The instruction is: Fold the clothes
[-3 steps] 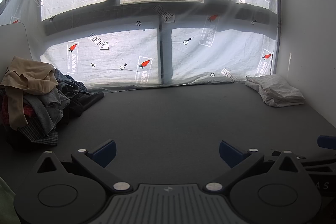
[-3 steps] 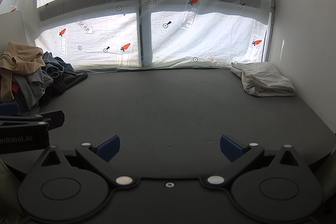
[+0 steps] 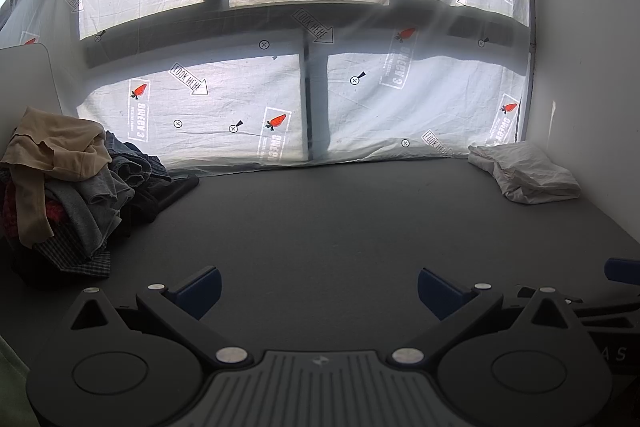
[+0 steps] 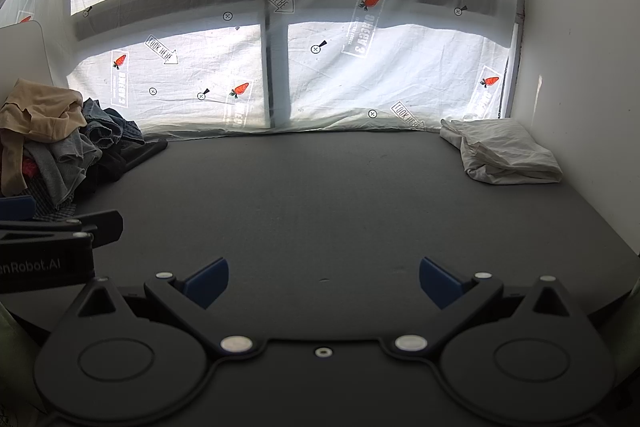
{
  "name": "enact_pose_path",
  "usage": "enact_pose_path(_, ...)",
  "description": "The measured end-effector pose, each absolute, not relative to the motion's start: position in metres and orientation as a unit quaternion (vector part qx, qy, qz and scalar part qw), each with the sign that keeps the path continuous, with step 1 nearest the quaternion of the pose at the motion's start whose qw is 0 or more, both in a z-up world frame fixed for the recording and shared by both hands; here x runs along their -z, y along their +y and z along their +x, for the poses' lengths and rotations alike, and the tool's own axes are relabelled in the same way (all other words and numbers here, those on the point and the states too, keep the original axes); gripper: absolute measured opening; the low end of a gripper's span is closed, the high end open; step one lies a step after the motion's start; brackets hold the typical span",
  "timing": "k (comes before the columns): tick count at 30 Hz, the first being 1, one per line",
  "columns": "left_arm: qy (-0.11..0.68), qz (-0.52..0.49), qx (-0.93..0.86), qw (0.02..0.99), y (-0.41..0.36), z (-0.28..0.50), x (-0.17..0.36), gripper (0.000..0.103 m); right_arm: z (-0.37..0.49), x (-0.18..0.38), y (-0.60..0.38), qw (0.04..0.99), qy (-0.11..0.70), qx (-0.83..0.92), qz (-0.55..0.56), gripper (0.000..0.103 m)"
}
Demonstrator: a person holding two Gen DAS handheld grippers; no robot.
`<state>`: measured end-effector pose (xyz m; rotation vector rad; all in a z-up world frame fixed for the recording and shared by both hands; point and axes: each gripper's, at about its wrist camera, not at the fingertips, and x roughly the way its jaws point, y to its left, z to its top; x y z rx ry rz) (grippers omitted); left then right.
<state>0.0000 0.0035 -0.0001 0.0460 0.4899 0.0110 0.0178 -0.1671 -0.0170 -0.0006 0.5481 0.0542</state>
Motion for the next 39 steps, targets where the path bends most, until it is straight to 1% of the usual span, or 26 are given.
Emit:
enact_pose_path(10, 0.243, 0.021, -0.001, 0.97, 0.0127, -0.0006, -0.0005, 0.103, 0.0182, 0.0171, -0.1657, 0.963, 0.268, -0.025, -0.001, 0.103)
enact_pose_path(39, 0.236, 0.017, 0.0, 0.972, 0.0076, 0.0041, -0.0046, 0.103, 0.0175, 0.0149, -0.164, 0.964, 0.264, -0.023, -0.006, 0.103)
